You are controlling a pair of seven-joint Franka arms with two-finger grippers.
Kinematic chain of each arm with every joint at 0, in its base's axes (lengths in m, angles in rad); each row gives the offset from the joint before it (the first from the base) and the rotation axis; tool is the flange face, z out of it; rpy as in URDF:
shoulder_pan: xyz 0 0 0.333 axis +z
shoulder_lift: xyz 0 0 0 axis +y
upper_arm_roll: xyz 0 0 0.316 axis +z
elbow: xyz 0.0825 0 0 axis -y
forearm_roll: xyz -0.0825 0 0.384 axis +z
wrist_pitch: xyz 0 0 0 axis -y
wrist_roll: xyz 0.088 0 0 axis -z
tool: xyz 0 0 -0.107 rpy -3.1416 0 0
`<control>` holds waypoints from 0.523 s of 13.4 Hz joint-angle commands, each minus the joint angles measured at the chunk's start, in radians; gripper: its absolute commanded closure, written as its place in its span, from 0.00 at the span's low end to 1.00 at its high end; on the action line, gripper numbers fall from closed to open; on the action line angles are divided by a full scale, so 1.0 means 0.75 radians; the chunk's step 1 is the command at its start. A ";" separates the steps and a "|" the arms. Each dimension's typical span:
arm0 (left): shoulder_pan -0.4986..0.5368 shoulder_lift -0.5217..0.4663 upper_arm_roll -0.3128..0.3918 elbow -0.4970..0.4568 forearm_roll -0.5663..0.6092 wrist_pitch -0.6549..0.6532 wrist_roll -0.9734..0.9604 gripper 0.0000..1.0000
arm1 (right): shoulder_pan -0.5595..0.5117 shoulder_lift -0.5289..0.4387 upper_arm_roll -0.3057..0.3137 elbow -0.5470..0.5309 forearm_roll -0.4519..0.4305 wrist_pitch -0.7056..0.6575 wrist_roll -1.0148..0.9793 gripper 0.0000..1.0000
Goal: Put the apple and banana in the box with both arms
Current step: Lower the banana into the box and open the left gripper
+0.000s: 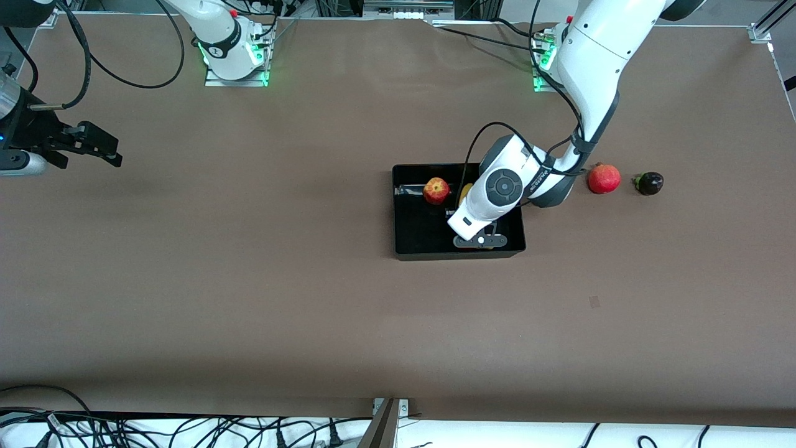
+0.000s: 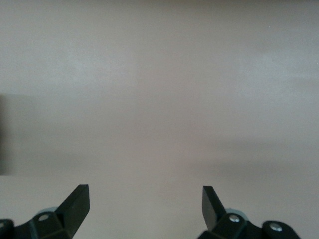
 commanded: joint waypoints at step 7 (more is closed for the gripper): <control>0.078 -0.438 0.152 0.267 -0.104 -0.865 -0.062 0.00 | -0.017 0.009 0.011 0.022 -0.012 -0.002 -0.010 0.00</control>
